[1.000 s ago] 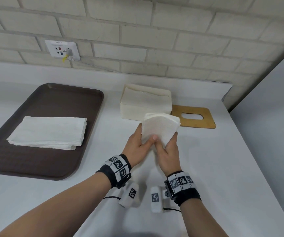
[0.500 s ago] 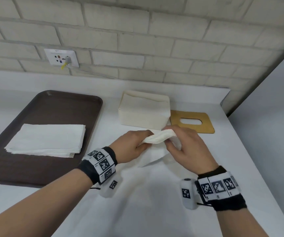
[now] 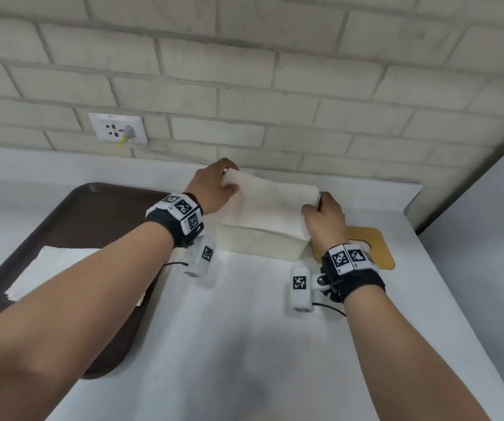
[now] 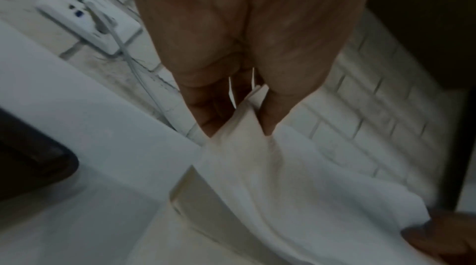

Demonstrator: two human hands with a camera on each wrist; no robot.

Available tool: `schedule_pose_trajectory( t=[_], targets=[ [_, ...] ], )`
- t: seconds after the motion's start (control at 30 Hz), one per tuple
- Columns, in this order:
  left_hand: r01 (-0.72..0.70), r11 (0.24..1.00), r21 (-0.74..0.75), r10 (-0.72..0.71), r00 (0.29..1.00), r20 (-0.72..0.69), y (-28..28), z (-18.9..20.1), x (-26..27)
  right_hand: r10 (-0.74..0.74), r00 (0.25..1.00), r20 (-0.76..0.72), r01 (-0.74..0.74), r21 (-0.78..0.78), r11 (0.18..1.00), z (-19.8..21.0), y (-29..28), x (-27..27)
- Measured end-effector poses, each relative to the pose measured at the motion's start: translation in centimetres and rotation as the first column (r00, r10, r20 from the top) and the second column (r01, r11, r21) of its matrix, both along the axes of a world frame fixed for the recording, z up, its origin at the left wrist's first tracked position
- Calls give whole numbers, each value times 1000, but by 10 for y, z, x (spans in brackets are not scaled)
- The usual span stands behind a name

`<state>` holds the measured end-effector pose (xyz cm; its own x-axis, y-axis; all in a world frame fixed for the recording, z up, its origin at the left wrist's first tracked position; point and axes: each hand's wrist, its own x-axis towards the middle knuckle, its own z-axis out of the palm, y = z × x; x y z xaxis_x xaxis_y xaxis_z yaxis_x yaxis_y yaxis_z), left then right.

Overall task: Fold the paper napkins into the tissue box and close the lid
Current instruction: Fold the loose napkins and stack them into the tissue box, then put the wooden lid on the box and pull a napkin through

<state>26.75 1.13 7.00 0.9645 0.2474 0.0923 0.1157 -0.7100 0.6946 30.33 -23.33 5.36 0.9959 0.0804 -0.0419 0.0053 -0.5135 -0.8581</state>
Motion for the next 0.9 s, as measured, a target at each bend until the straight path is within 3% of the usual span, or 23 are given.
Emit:
schedule_pose_trajectory(
  t=[0.23, 0.33, 0.43, 0.5, 0.6, 0.7, 0.8, 0.9],
  targets=[
    [188, 948, 257, -90, 932, -350, 2, -28, 44, 87, 996, -7, -84, -351, 933, -22, 8, 35],
    [187, 937, 294, -77, 934, -348, 2, -33, 46, 197, 980, 40, -145, -538, 830, -24, 2, 39],
    [185, 878, 440, -95, 971, -219, 3, -27, 40, 312, 938, 151, -179, -559, 809, -21, -7, 41],
    [257, 801, 541, -160, 962, -220, 6, -20, 34, 417, 905, 85, -270, -644, 716, -18, -11, 43],
    [423, 684, 594, -170, 885, -433, 10, -16, 28, 455, 875, -165, -411, -748, 520, -18, -12, 48],
    [505, 621, 599, -132, 821, -555, 10, -18, 30, 458, 853, -250, -468, -754, 462, -19, -10, 53],
    [521, 608, 600, -100, 799, -593, 8, -20, 34, 456, 843, -286, -491, -756, 433, -15, -9, 58],
    [521, 618, 590, -98, 795, -599, 6, -20, 34, 472, 858, -202, -399, -841, 365, -3, -8, 49]
  ],
)
